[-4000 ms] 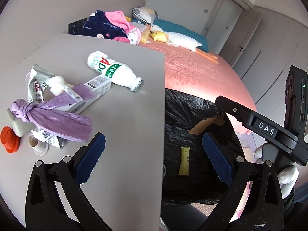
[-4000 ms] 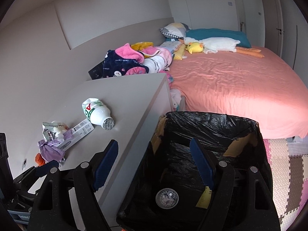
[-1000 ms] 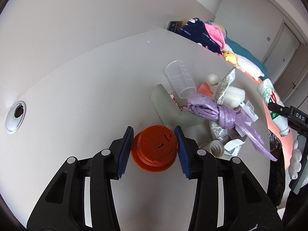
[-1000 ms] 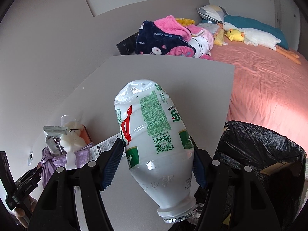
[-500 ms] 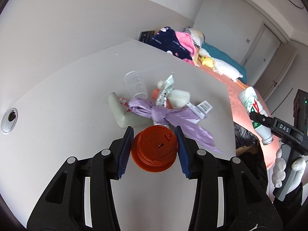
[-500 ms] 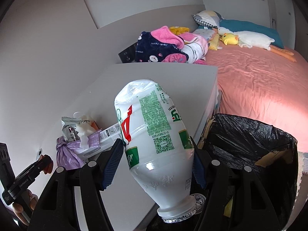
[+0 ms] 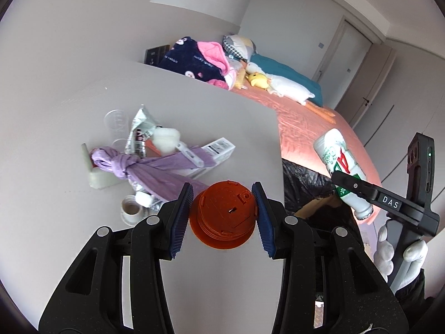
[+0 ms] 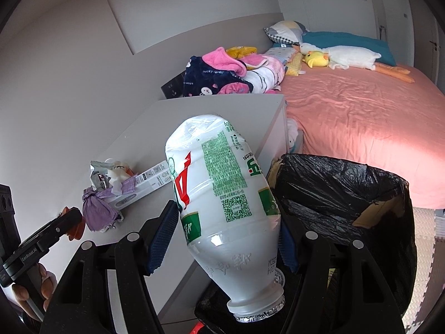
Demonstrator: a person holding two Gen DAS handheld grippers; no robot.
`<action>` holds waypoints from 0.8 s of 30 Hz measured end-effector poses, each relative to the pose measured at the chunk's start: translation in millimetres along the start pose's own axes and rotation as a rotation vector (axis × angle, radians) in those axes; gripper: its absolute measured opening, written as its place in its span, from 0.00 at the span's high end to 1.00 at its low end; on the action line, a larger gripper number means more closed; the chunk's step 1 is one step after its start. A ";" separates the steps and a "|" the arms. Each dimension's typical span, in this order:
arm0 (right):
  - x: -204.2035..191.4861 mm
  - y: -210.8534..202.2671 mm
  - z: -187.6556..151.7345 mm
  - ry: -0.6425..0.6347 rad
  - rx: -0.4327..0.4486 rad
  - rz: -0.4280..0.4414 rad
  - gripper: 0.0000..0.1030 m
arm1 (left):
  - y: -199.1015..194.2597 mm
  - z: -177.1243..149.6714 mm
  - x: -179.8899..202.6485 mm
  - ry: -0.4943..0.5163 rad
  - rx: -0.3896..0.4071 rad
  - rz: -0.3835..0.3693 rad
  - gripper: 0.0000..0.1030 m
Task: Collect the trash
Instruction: 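Drop the orange cap and milk bottle into the black bin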
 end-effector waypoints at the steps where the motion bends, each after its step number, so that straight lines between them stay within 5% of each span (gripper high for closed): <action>1: 2.6 -3.9 -0.7 0.002 0.004 -0.003 0.35 | 0.6 -0.4 6.4 0.009 -0.001 -0.008 0.58; 24: 56.5 -67.2 -9.4 0.071 0.089 -0.097 0.35 | 13.6 -4.2 119.3 0.187 -0.021 -0.162 0.58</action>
Point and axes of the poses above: each gripper's, at about its wrist camera, not at the fingertips, and y roughly the way its jaws point, x to its right, z to its top, the point moved 6 cm from there along y, roughly the way its jaws point, and after that the axes turned 15 degrees about z, right-handed, at the moved point
